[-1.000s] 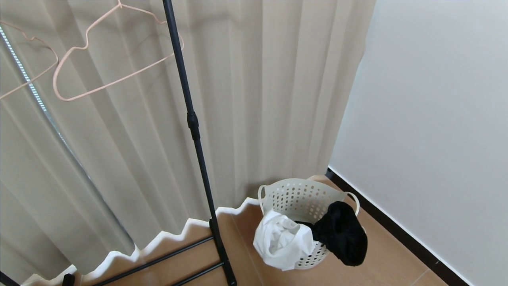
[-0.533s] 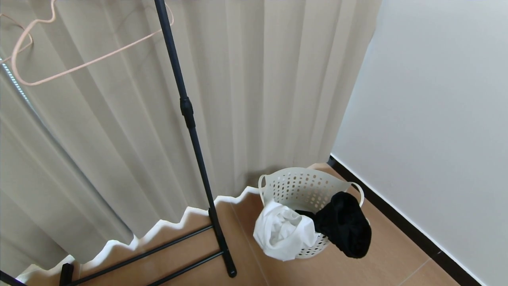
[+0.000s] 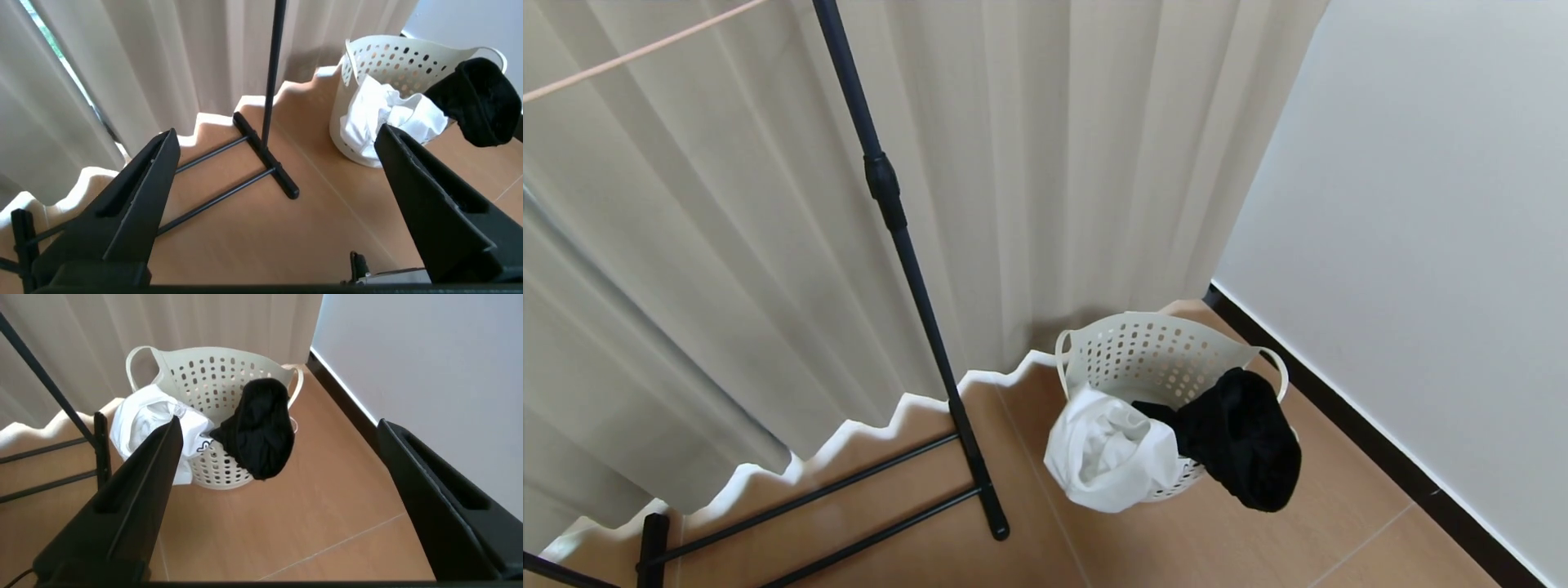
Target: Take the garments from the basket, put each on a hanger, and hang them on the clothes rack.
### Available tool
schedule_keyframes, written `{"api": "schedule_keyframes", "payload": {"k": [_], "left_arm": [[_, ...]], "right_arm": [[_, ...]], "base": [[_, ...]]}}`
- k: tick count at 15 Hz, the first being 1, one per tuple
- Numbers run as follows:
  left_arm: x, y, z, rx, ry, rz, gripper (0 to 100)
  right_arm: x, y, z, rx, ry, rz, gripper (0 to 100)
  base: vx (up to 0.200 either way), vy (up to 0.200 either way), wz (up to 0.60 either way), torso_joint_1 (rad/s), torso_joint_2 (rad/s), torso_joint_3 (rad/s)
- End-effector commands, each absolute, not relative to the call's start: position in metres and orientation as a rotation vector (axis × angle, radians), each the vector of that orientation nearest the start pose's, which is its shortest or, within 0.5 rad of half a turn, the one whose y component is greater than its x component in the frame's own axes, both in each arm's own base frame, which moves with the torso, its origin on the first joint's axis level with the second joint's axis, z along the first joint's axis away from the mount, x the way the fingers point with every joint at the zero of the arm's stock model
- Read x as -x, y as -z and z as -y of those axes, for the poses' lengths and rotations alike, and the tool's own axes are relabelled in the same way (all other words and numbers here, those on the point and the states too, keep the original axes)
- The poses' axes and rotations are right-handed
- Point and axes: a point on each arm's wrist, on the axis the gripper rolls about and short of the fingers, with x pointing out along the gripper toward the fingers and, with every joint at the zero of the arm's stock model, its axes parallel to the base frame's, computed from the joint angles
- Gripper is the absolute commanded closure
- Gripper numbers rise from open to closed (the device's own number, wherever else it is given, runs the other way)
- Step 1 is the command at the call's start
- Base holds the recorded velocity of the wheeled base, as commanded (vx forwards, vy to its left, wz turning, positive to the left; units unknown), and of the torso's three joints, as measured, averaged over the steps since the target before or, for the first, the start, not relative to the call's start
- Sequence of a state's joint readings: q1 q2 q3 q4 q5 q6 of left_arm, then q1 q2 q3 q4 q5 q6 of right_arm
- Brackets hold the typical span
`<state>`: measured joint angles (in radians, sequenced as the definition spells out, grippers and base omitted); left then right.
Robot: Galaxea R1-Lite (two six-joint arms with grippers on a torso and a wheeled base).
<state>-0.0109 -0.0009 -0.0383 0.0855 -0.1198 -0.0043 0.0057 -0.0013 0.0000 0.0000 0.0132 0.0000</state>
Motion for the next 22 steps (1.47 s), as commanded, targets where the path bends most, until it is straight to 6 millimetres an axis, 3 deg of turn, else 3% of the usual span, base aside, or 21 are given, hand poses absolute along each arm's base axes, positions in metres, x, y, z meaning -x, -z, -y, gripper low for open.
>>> {"api": "schedule_keyframes", "payload": {"k": [1,22], "left_arm": [[0.0261,-0.0773,0.0024,0.009,0.13,-0.048,0],[0.0261,-0.0774,0.0024,0.01,0.13,-0.046,0]], "right_arm": [[0.0228,-0.0755,-0.0002,0.0,-0.02,0.0,0],[0.0228,-0.0753,-0.0002,0.02,-0.02,-0.001,0]], "base": [[0.0,0.0,0.0,0.002,0.01,-0.193],[0.0,0.0,0.0,0.004,0.0,-0.197]]}}
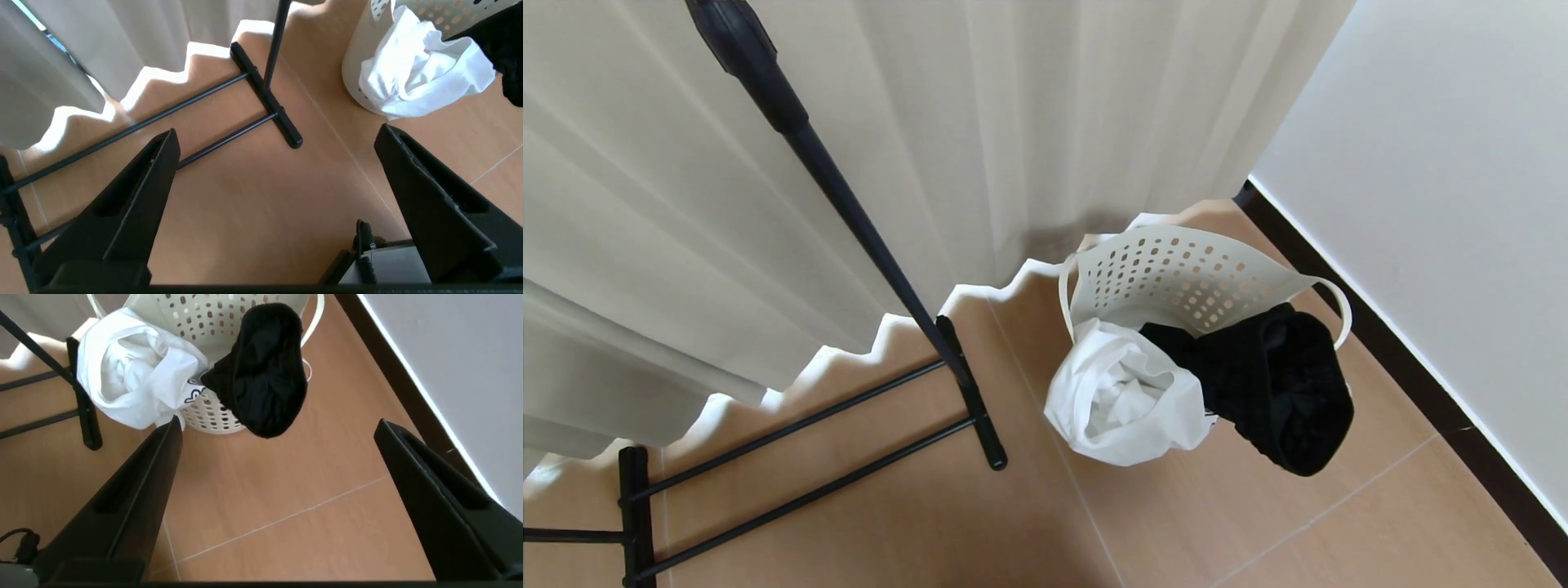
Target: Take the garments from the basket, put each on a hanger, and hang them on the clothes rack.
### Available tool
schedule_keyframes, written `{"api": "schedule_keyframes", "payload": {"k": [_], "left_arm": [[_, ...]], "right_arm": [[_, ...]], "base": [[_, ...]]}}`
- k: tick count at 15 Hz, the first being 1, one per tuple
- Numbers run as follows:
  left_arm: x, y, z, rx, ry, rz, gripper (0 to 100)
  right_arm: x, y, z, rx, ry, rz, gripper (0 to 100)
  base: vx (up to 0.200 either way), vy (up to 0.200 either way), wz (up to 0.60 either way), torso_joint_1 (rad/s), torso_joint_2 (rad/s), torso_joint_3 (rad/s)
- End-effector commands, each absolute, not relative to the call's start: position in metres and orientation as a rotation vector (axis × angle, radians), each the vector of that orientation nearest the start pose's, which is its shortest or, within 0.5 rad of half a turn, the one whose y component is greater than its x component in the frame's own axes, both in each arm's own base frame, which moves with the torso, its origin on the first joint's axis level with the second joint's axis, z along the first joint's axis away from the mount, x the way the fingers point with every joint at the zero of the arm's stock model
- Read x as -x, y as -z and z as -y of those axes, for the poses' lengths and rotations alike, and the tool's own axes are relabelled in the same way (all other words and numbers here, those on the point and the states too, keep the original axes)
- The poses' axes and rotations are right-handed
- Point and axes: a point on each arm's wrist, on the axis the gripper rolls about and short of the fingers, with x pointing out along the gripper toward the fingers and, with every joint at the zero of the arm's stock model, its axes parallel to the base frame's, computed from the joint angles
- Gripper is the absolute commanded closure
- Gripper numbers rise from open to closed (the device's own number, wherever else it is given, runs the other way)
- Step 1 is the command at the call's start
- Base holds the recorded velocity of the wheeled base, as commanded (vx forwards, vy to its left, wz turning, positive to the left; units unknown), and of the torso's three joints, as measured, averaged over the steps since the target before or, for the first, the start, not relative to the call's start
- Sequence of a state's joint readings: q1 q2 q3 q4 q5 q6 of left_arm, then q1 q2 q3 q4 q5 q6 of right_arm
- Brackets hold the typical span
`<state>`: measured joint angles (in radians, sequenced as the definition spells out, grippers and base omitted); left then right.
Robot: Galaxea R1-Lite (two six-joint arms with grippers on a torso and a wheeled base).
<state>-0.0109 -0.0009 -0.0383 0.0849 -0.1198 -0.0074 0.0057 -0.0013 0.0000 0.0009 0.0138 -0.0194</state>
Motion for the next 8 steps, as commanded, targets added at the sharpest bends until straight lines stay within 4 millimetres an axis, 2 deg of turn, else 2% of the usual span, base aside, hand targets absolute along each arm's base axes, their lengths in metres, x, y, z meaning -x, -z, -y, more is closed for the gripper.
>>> {"api": "schedule_keyframes", "payload": {"k": [1,5,8], "left_arm": [[0.026,-0.077,0.002,0.01,0.13,-0.048,0],[0.026,-0.077,0.002,0.01,0.13,-0.048,0],[0.026,-0.077,0.002,0.01,0.129,-0.046,0]], "right_arm": [[0.023,-0.075,0.0,0.02,-0.021,-0.001,0],[0.022,-0.076,0.0,0.021,-0.022,-0.037,0],[0.002,-0.081,0.0,0.021,-0.035,-0.287,0]], "base": [[0.0,0.0,0.0,0.007,0.0,-0.193],[0.0,0.0,0.0,0.001,0.0,-0.189],[0.0,0.0,0.0,0.002,0.0,-0.063]]}}
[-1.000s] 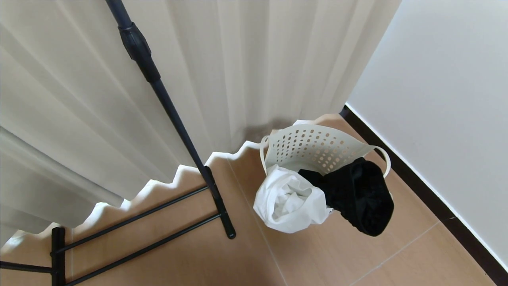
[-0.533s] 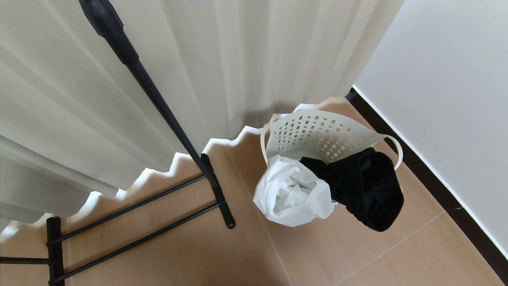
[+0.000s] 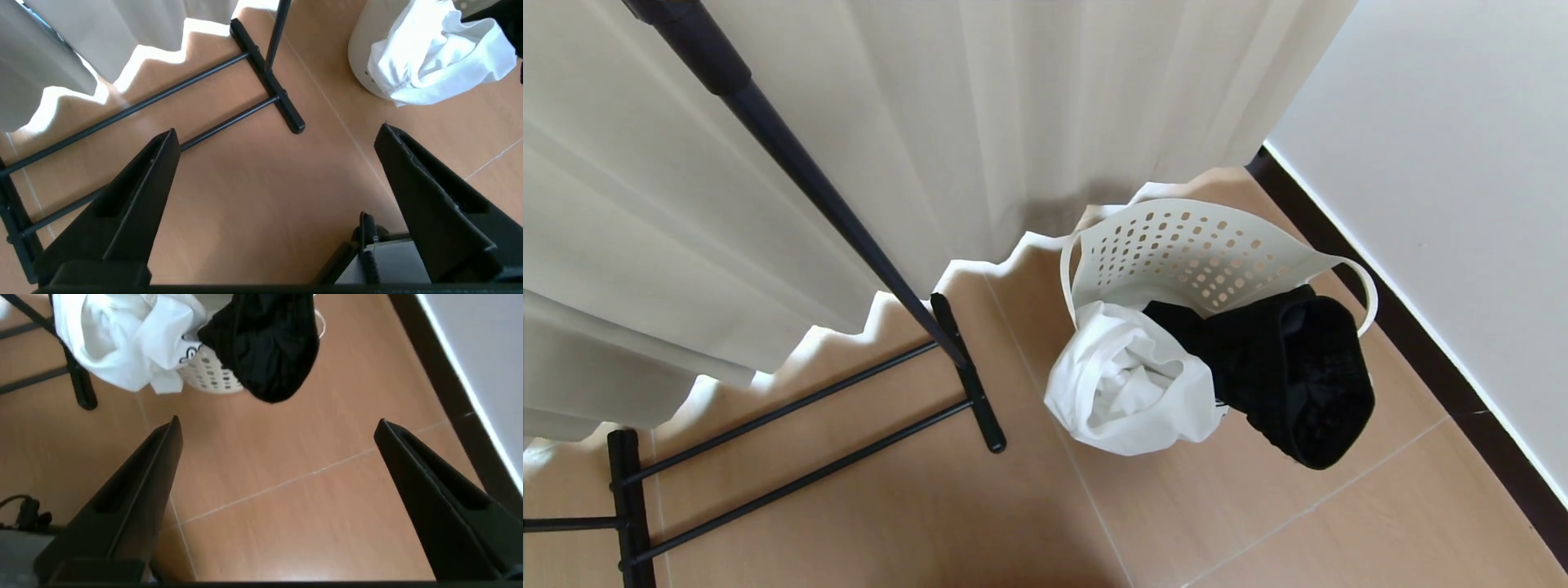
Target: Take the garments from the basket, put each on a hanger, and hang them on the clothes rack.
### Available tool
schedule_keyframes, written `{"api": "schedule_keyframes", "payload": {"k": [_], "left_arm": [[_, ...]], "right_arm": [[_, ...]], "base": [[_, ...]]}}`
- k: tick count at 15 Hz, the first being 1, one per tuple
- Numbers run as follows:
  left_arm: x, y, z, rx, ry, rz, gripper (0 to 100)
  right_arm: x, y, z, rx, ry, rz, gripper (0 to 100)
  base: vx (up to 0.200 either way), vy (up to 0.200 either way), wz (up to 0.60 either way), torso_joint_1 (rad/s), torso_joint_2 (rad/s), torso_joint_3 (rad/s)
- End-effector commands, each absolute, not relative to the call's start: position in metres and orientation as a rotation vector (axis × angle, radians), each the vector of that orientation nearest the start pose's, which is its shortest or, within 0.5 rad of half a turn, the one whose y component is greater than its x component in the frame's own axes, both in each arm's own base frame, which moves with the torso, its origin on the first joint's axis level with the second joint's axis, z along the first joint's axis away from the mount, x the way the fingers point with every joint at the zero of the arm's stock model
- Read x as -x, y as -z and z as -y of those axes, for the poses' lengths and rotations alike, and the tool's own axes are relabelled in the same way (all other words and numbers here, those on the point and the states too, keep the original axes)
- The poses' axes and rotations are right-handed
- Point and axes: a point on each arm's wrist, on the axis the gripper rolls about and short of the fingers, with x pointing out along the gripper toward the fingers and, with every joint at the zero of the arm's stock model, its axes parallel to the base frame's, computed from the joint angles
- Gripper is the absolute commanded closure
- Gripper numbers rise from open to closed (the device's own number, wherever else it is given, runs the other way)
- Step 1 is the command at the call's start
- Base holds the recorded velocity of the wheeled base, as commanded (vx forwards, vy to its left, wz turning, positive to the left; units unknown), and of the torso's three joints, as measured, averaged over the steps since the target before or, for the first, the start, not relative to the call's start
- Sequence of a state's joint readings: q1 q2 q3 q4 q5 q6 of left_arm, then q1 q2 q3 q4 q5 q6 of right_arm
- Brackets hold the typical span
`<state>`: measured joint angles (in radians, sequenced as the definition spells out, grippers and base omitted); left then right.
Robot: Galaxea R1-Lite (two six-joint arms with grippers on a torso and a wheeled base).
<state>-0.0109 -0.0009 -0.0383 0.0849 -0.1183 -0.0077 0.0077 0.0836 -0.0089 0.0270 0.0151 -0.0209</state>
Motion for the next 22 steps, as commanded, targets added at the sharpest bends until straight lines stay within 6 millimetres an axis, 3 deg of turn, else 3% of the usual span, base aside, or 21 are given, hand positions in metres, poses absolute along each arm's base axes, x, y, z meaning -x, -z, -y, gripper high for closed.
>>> {"api": "schedule_keyframes", "payload": {"k": [1,5,10,12,14,15,16,17,18,22], "left_arm": [[0.026,-0.077,0.002,0.01,0.129,-0.046,0],[0.026,-0.077,0.002,0.01,0.129,-0.046,0],[0.026,-0.077,0.002,0.01,0.127,-0.046,0],[0.026,-0.077,0.002,0.01,0.129,-0.046,0],[0.026,-0.077,0.002,0.01,0.127,-0.046,0],[0.026,-0.077,0.002,0.01,0.129,-0.046,0],[0.026,-0.077,0.002,0.01,0.129,-0.046,0],[0.026,-0.077,0.002,0.01,0.129,-0.046,0],[0.026,-0.077,0.002,0.01,0.129,-0.046,0],[0.026,-0.077,0.002,0.01,0.129,-0.046,0]], "right_arm": [[-0.002,-0.085,0.0,0.021,-0.037,-0.314,0],[-0.027,-0.115,-0.004,0.028,-0.171,-0.425,0],[-0.087,-0.145,-0.033,0.156,-0.446,-0.603,0],[-0.119,-0.154,-0.045,0.256,-0.468,-0.645,0],[-0.159,-0.155,-0.059,0.449,-0.524,-0.675,0],[-0.163,-0.156,-0.06,0.472,-0.53,-0.673,0],[-0.202,-0.154,-0.074,0.602,-0.571,-0.686,0],[-0.217,-0.152,-0.079,0.639,-0.573,-0.695,0],[-0.244,-0.147,-0.09,0.688,-0.554,-0.716,0],[-0.292,-0.139,-0.12,0.73,-0.521,-0.708,0]], "base": [[0.0,0.0,0.0,0.0,0.0,0.0],[0.0,0.0,0.0,0.0,0.0,0.0],[0.0,0.0,0.0,0.0,0.0,0.0],[0.0,0.0,0.0,0.0,0.0,0.0],[0.0,0.0,0.0,0.0,0.0,0.0],[0.0,0.0,0.0,0.0,0.0,0.0],[0.0,0.0,0.0,0.0,0.0,0.0],[0.0,0.0,0.0,0.0,0.0,0.0],[0.0,0.0,0.0,0.0,0.0,0.0],[0.0,0.0,0.0,0.0,0.0,0.0]]}}
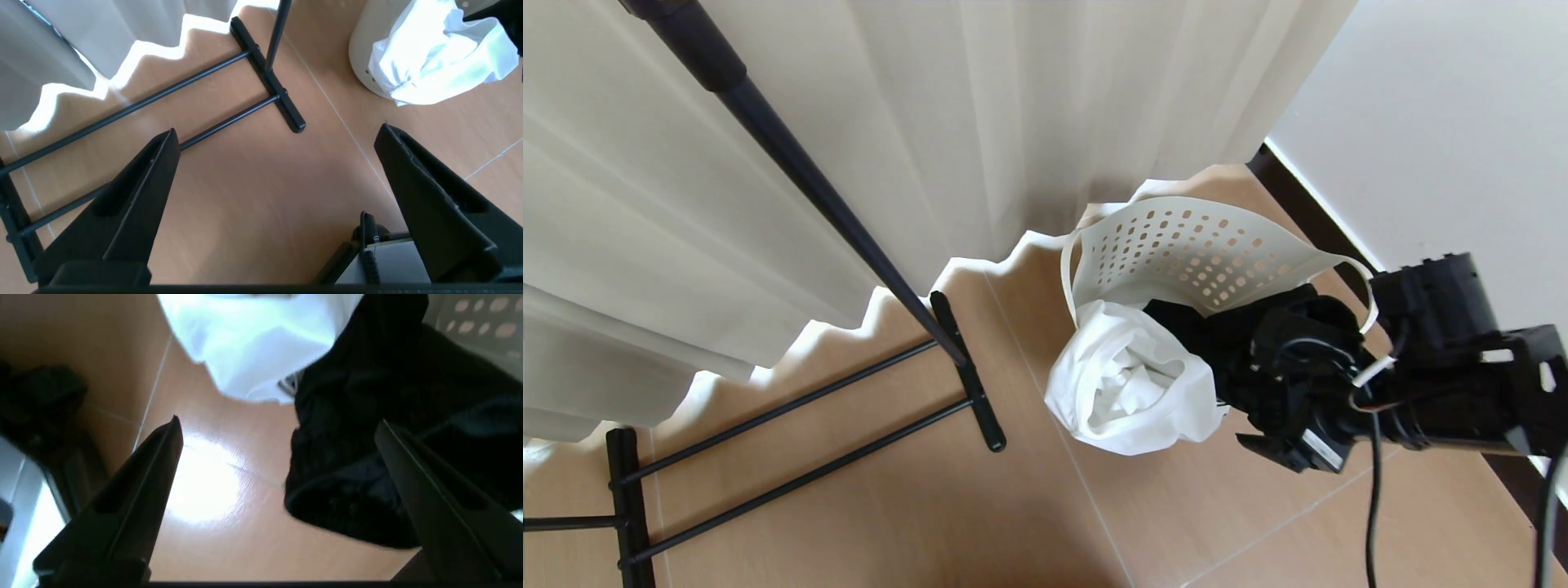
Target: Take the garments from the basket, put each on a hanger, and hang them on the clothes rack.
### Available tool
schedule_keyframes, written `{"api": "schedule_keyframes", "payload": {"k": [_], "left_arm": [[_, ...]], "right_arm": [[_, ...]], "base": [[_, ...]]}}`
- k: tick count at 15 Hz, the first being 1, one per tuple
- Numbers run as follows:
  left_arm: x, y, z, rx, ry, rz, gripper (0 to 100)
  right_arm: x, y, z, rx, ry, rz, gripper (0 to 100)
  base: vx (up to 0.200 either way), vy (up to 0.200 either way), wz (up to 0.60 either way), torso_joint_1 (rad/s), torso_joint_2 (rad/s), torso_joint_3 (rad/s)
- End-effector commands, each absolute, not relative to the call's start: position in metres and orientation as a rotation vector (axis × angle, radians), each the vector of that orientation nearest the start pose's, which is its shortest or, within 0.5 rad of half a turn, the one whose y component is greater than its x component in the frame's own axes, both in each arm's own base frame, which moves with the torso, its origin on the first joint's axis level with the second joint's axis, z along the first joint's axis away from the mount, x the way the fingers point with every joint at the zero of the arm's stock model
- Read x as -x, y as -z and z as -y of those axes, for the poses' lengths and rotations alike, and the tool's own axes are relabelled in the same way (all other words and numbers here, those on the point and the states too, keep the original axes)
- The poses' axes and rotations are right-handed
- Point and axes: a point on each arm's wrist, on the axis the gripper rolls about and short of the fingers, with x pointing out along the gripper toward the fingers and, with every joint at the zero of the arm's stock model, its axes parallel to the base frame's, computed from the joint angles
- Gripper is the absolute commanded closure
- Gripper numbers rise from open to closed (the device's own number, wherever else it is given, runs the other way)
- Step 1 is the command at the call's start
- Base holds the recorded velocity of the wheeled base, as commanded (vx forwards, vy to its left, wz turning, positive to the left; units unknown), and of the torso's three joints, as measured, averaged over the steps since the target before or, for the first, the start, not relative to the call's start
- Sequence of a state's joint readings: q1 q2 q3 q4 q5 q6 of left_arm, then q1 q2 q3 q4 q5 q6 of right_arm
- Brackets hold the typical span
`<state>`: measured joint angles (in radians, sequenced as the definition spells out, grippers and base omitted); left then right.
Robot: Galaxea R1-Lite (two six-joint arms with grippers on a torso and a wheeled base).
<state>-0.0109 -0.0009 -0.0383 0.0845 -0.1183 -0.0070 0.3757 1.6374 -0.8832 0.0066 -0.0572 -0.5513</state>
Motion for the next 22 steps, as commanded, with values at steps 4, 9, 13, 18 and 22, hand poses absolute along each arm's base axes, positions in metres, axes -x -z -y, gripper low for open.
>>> {"api": "schedule_keyframes", "payload": {"k": [4,9,13,18,22], "left_arm": [[0.026,-0.077,0.002,0.01,0.129,-0.048,0],[0.026,-0.077,0.002,0.01,0.129,-0.048,0],[0.026,-0.077,0.002,0.01,0.129,-0.046,0],[0.026,-0.077,0.002,0.01,0.127,-0.046,0],[0.026,-0.077,0.002,0.01,0.129,-0.046,0]], "right_arm": [[-0.333,-0.136,-0.147,0.664,-0.489,-0.677,0],[-0.36,-0.121,-0.168,0.62,-0.429,-0.635,0],[-0.376,-0.119,-0.176,0.61,-0.385,-0.578,0],[-0.393,-0.121,-0.184,0.592,-0.33,-0.542,0],[-0.404,-0.121,-0.189,0.568,-0.297,-0.522,0]], "base": [[0.0,0.0,0.0,0.0,0.0,0.0],[0.0,0.0,0.0,0.0,0.0,0.0],[0.0,0.0,0.0,0.0,0.0,0.0],[0.0,0.0,0.0,0.0,0.0,0.0],[0.0,0.0,0.0,0.0,0.0,0.0]]}}
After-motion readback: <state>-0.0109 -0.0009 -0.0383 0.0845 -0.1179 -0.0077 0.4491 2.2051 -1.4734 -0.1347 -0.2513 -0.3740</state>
